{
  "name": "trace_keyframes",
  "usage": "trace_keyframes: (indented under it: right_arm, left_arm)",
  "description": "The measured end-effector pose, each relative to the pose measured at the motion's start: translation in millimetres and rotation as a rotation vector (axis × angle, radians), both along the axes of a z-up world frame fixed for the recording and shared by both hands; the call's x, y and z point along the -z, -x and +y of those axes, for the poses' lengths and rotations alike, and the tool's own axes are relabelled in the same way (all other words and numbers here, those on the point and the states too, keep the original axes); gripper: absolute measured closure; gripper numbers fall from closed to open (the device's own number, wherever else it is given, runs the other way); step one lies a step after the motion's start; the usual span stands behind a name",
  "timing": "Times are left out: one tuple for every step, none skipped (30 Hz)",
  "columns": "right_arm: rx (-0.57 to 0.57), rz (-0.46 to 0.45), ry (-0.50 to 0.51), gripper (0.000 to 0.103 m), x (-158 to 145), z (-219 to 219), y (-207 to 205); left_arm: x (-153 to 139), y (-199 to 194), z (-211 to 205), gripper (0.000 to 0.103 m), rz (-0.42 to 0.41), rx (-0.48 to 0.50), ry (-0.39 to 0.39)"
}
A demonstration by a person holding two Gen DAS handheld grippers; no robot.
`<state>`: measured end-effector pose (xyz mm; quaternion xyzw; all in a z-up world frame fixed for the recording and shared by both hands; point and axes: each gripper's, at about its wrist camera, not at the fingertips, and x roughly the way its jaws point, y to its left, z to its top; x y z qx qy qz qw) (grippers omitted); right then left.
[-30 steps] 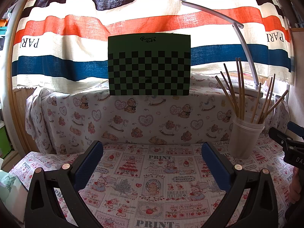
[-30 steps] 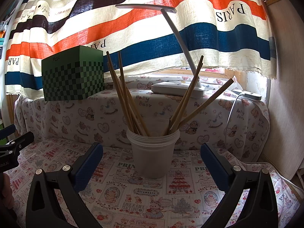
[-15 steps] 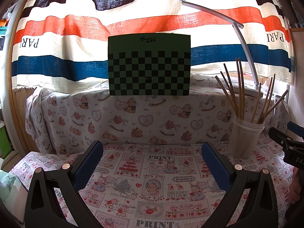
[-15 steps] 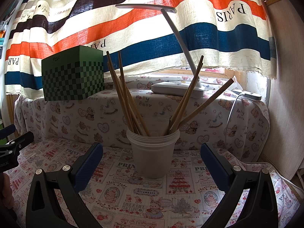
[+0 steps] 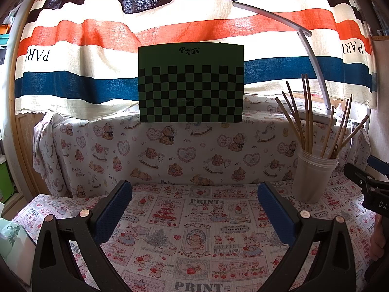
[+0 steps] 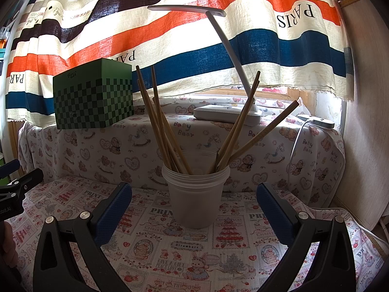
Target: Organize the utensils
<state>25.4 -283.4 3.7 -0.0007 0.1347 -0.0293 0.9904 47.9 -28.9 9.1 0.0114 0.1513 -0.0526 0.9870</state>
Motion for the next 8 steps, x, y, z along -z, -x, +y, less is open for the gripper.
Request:
trace_keyframes:
  right_arm:
    - [0.0,0.0,0.0,0.0,0.0,0.0,0.0]
    - [0.0,0.0,0.0,0.0,0.0,-0.1,0.0]
    - [0.0,0.0,0.0,0.0,0.0,-0.1,0.0]
    - [-0.001,0.0,0.0,0.0,0.0,-0.2,-0.1]
    - [-0.001,0.0,0.0,0.0,0.0,-0.1,0.0]
    - [0.0,0.0,0.0,0.0,0.0,0.0,0.0]
    - [0.0,0.0,0.0,0.0,0.0,-0.2,-0.1]
    - [-0.001,0.0,0.0,0.0,0.0,-0.2,-0.1]
  left_arm:
    - [-0.1,0.2,0.0,0.0,0.0,0.0,0.0]
    - [0.0,0.0,0.0,0.0,0.0,0.0,0.0]
    - [-0.1,0.1,0.0,0.0,0.0,0.0,0.0]
    - [-0.1,0.2,0.0,0.0,0.0,-0.001,0.0]
    - [0.0,0.2,0.1,0.0,-0.001,-0.002,0.0]
    - [0.0,0.1,0.1,0.001,-0.001,-0.002,0.0]
    - [0.0,0.3,-0.4,0.0,-0.001,-0.001,0.0]
    - [0.1,-0.1,-0.4,0.001,0.0,0.0,-0.001]
